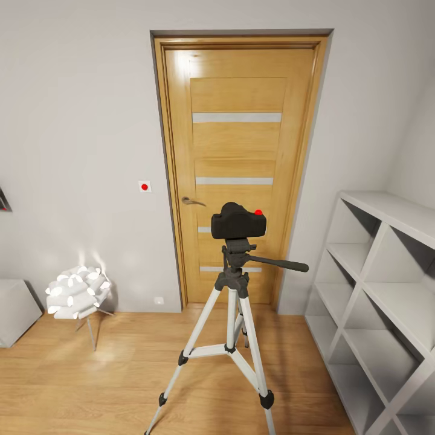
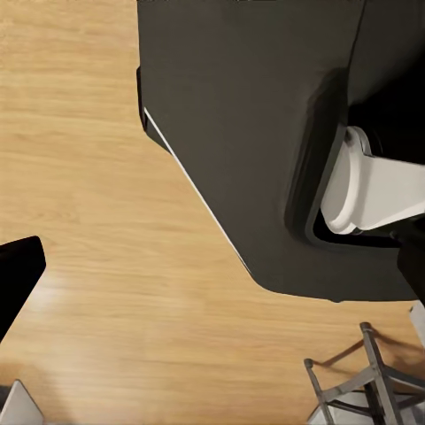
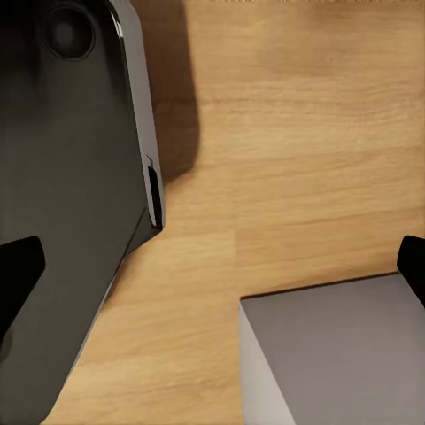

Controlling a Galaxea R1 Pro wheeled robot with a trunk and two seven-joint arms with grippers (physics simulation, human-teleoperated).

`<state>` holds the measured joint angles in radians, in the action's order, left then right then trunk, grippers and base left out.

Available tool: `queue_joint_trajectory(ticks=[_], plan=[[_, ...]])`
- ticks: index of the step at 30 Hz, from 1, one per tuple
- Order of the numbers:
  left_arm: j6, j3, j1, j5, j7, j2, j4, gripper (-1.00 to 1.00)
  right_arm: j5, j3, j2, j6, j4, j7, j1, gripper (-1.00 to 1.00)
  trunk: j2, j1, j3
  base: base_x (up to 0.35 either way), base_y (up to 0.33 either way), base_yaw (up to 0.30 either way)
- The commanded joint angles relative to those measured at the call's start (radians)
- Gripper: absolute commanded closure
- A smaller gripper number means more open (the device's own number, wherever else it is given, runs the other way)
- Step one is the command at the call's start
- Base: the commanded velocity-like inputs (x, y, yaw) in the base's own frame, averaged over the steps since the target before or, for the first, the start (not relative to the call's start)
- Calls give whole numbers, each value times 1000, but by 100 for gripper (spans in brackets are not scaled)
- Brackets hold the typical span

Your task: Attach the digital camera to the camera tripod in the bedroom.

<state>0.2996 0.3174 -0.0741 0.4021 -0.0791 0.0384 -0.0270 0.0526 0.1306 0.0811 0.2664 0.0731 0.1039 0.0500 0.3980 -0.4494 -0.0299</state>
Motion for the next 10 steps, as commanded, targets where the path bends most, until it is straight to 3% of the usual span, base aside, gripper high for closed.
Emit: queue_joint_trajectory(ticks=[1,10], plan=[[6,8,0,11,-5,0,-2,-100,6,7,0,6,2,2,-1,-100,2,-1,-2,0,0,0],[6,8,-1,11,-5,0,-2,-100,6,7,0,7,2,2,-1,-100,2,-1,-2,0,0,0]])
